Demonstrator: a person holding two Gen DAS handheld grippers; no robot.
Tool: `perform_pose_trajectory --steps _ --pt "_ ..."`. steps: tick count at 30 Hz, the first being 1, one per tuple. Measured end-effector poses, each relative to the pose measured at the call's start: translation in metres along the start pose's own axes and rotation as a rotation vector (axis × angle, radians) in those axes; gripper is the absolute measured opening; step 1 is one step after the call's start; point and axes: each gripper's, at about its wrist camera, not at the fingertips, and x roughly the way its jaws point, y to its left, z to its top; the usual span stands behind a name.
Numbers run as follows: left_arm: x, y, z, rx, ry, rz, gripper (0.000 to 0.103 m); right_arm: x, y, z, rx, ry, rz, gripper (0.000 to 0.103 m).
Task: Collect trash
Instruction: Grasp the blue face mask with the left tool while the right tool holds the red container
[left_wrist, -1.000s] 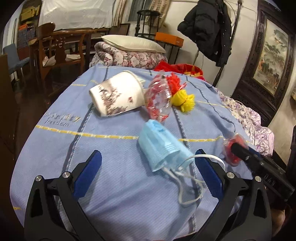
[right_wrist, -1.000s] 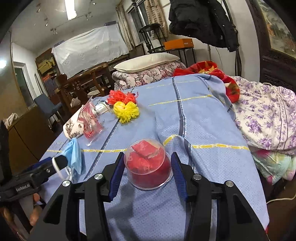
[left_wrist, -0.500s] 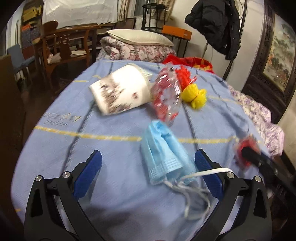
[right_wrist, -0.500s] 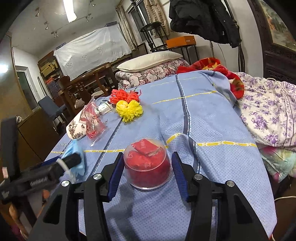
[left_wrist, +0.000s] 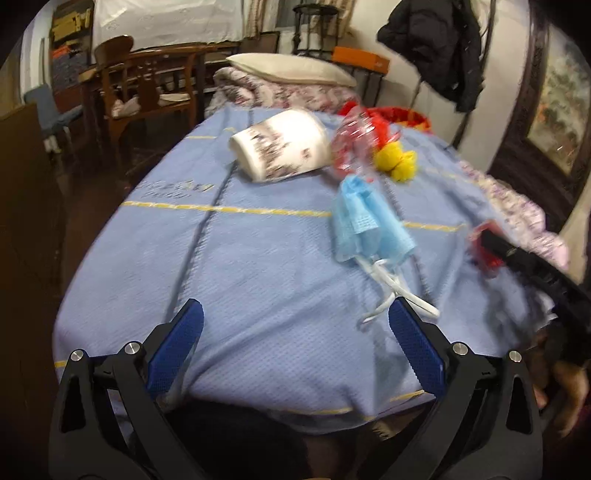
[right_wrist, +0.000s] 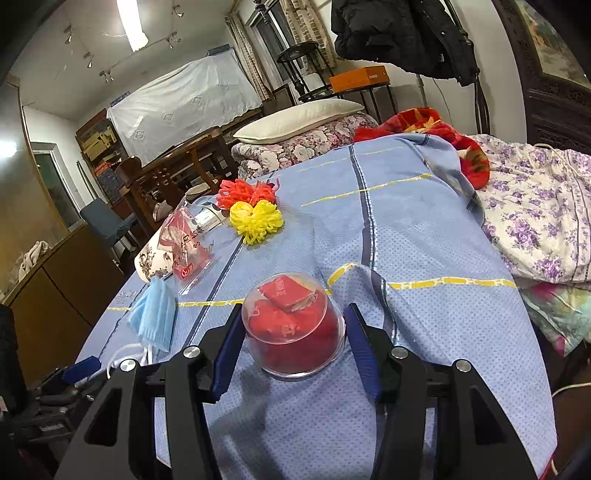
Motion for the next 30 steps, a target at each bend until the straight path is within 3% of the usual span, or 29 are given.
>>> perform_pose_trajectory --steps 8,12,15,19,23,30 --pt "-0.013 0.002 0.008 0.028 -0.055 0.115 0.097 -0.001 -0.006 0.000 0.027 -0.007 0.031 0.055" --pt "-0.011 -0.008 0.029 0.000 -0.064 0.006 0.097 -0.001 -0.009 0.000 0.042 -0.009 0.045 0.055" --pt "0.001 -0.029 0.043 0.034 -0.058 -0.061 0.097 -0.001 -0.010 0.000 0.049 -0.011 0.050 0.055" --pt "0.037 -0.055 0.052 0.073 -0.011 -0.015 0.097 -0.001 -0.010 0.000 0.048 -0.011 0.050 0.055" --pt "0.059 -0.048 0.046 0.041 0.022 -0.017 0.096 -0.001 -0.011 0.000 0.053 -0.012 0.055 0.055" --pt "0.056 -0.043 0.044 0.034 0.005 -0.024 0.096 0.000 -0.010 0.000 0.050 -0.012 0.048 0.055"
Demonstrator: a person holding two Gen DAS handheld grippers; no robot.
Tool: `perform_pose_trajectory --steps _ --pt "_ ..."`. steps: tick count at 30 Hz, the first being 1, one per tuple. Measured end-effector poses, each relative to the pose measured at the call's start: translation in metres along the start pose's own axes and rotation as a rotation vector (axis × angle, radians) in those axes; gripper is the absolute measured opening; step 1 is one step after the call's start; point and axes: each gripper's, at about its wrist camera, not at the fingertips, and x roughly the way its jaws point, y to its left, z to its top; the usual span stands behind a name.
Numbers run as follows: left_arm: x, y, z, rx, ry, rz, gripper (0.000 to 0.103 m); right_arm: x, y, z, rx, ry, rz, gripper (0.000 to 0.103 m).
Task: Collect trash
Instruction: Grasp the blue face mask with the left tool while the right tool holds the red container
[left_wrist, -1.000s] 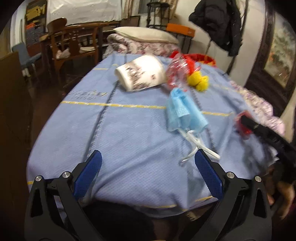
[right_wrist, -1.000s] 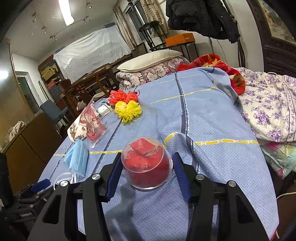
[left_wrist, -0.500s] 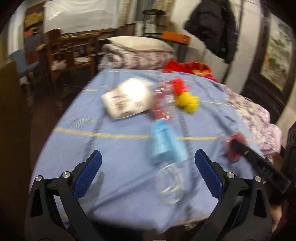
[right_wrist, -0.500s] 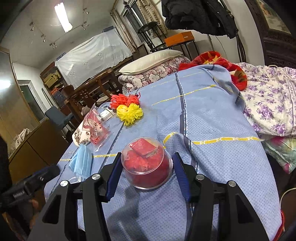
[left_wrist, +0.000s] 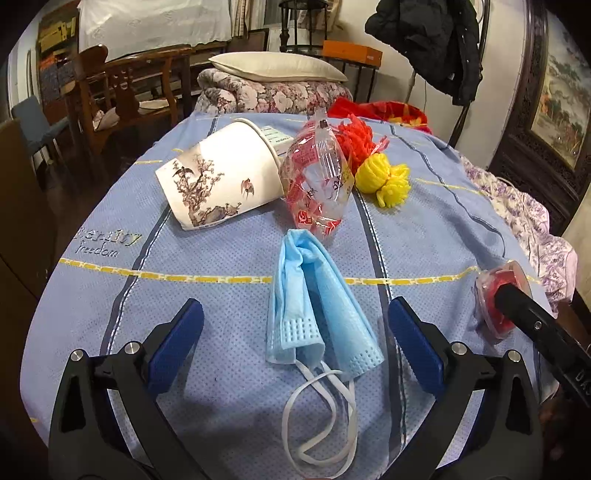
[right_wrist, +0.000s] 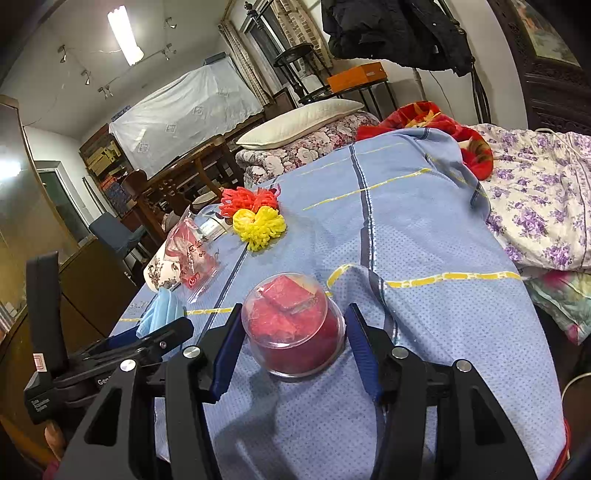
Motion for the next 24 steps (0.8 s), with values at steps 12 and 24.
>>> perform_pose_trajectory --steps 12,24 --pt "-0.007 0.003 -0.003 -0.002 -0.050 0.051 0.055 0.000 0.008 -0.003 -0.038 -0.012 -0.029 0.054" --pt "-0.057 0.005 -0.021 -0.026 -0.081 -0.146 0.025 -0.017 0.015 -0.001 -0.032 -0.053 0.056 0.054"
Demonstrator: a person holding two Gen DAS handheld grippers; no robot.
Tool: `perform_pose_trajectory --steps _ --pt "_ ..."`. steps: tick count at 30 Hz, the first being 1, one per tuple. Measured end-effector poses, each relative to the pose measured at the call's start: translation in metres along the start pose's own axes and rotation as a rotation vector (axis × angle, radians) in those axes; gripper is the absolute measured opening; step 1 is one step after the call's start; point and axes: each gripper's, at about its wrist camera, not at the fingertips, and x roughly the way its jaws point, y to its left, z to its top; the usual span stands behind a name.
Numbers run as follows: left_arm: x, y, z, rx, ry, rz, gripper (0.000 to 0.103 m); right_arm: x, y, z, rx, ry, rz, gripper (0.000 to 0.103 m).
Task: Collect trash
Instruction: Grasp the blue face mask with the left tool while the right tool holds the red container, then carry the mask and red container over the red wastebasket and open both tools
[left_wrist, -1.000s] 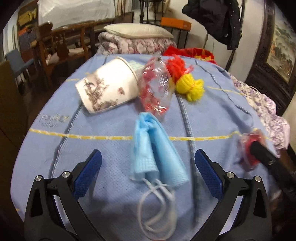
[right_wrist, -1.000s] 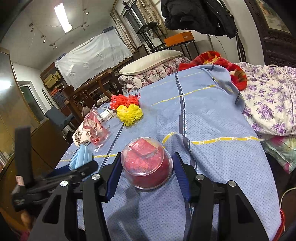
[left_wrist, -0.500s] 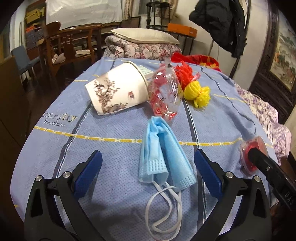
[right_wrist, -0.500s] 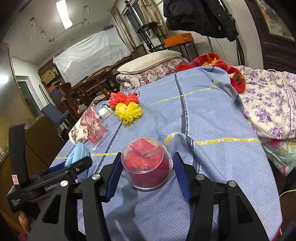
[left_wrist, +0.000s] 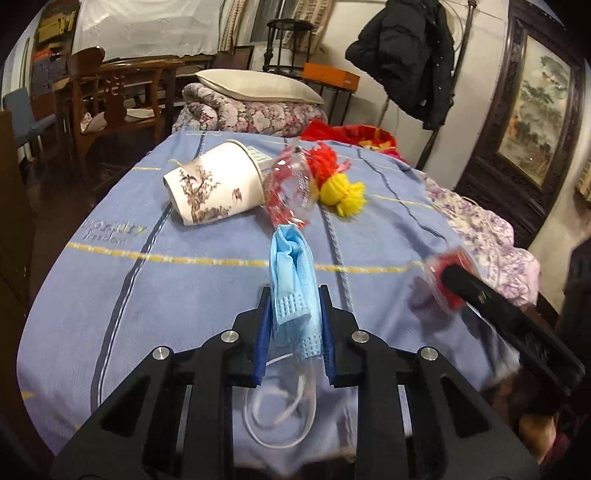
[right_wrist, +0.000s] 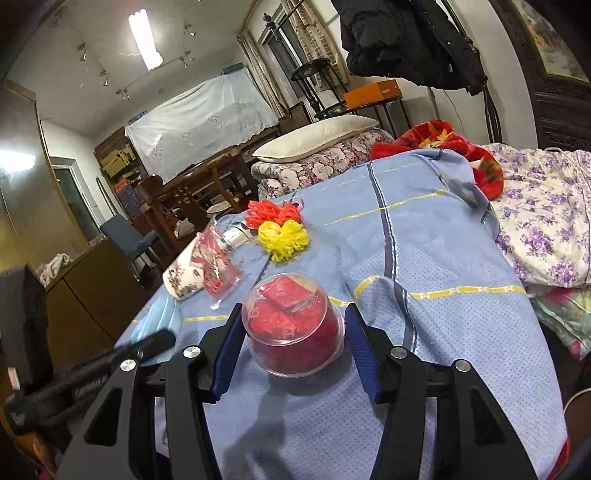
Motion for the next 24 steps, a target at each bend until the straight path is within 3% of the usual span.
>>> perform_pose_trajectory --steps 6,12,18,22,24 --pt "-0.031 -0.022 -0.004 0.041 -0.018 -0.003 0.025 -0.030 -0.002 0.024 -0.021 0.025 0.010 0.054" --pt "-0.059 -0.058 -0.004 0.095 -0.057 -0.048 0.026 -0.111 -0.020 0.037 -0.066 -0.030 -0.025 0.054" --pt "-0.066 -0.118 -0.011 0.199 -0.041 -0.119 0.027 -0.181 -0.086 -0.012 -0.008 -0.033 -0.171 0.054" --pt "-0.054 -0.162 -0.022 0.270 0.016 -0.184 0.028 -0.192 -0.153 -0.061 0.118 0.059 -0.267 0.054" --pt "-0.047 -0.184 -0.030 0.306 0.044 -0.210 0.028 -0.181 -0.188 -0.084 0.155 0.155 -0.329 0.055"
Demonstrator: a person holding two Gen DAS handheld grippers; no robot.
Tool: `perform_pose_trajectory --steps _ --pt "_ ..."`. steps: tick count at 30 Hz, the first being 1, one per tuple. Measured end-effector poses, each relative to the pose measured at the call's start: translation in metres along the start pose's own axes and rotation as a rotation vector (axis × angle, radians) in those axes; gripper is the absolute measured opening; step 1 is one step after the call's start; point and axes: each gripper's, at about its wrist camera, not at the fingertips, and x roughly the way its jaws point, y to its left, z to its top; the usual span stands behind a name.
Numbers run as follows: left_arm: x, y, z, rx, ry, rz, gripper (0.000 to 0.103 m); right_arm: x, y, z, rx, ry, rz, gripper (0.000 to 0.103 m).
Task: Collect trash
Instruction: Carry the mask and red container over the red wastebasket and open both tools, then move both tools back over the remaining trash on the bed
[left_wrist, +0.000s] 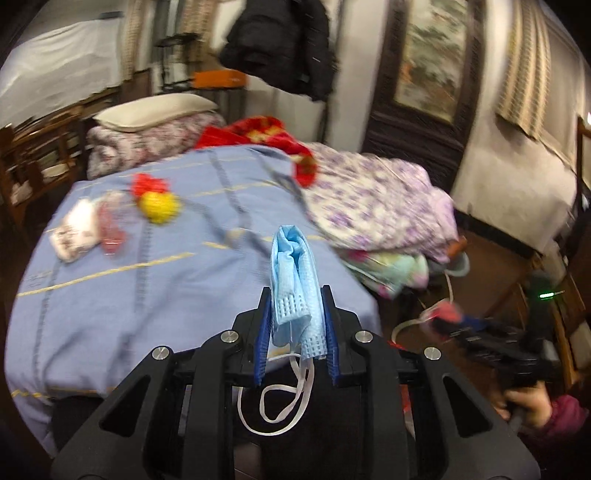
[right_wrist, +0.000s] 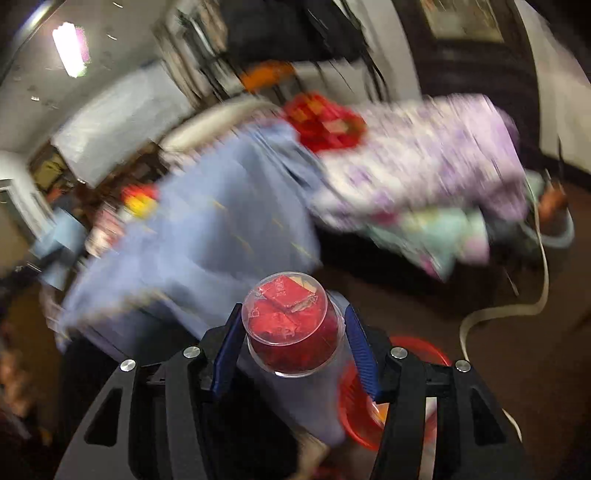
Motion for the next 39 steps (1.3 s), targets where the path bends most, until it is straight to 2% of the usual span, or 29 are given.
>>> perform_pose_trajectory --steps 2,4,6,12,13,14,15,17,19,24,26,33,39 --pt "0.014 -0.022 -0.001 0.035 0.035 -0.031 0.028 0.021 -0.020 -0.009 0.034 0.093 -0.057 0.056" --pt "0.030 -0.045 -0.002 0.077 0.071 -0.061 0.028 0.025 -0.039 -0.016 0.105 0.119 -0.058 0.061" --pt "0.041 -0.063 -0.004 0.111 0.094 -0.082 0.028 0.014 -0.054 -0.015 0.170 0.064 -0.049 0.068" --pt "0.087 -0.129 -0.013 0.233 0.189 -0.184 0.028 -0.030 -0.093 0.006 0.250 -0.096 -0.078 0.071" --pt "0.098 -0.143 -0.016 0.258 0.220 -0.212 0.030 -0.038 -0.099 0.006 0.269 -0.117 -0.073 0.071" --pt "0.102 -0.150 -0.020 0.270 0.238 -0.222 0.041 -0.039 -0.105 0.008 0.277 -0.125 -0.072 0.071" --pt "0.106 -0.156 -0.022 0.278 0.253 -0.229 0.046 -0.043 -0.108 0.008 0.283 -0.133 -0.071 0.071" --pt "0.112 -0.163 -0.027 0.284 0.262 -0.235 0.067 -0.047 -0.114 0.009 0.292 -0.144 -0.068 0.071" --pt "0.113 -0.163 -0.030 0.285 0.258 -0.222 0.080 -0.049 -0.117 0.009 0.293 -0.150 -0.063 0.071" --pt "0.107 -0.151 -0.024 0.273 0.233 -0.166 0.087 -0.047 -0.108 0.010 0.285 -0.150 -0.042 0.071" --pt "0.102 -0.139 -0.020 0.245 0.216 -0.134 0.093 -0.047 -0.101 0.012 0.268 -0.147 -0.031 0.071" --pt "0.077 -0.097 -0.007 0.153 0.159 -0.045 0.094 -0.059 -0.058 0.025 0.178 -0.169 0.003 0.074" --pt "0.045 -0.058 0.000 0.074 0.080 0.015 0.096 -0.080 0.002 0.038 0.056 -0.208 0.044 0.079"
